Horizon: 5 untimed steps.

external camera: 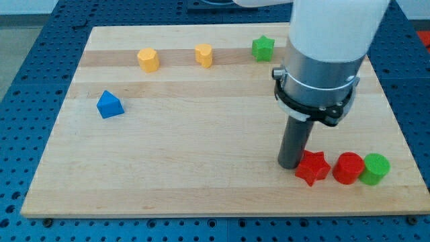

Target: Move your arm towards green star

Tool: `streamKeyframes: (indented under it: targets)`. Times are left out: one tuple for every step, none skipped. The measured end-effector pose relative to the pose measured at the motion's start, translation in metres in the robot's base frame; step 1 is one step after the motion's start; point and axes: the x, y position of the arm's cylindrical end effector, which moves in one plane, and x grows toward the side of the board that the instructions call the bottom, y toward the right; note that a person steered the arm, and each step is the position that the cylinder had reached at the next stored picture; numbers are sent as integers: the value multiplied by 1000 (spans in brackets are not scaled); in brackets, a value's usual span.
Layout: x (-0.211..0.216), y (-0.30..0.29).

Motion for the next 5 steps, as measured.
streamKeyframes:
  targets:
    - [0, 5]
    - [0, 16]
    - [0, 24]
    - [-1, 21]
    - [-24, -5]
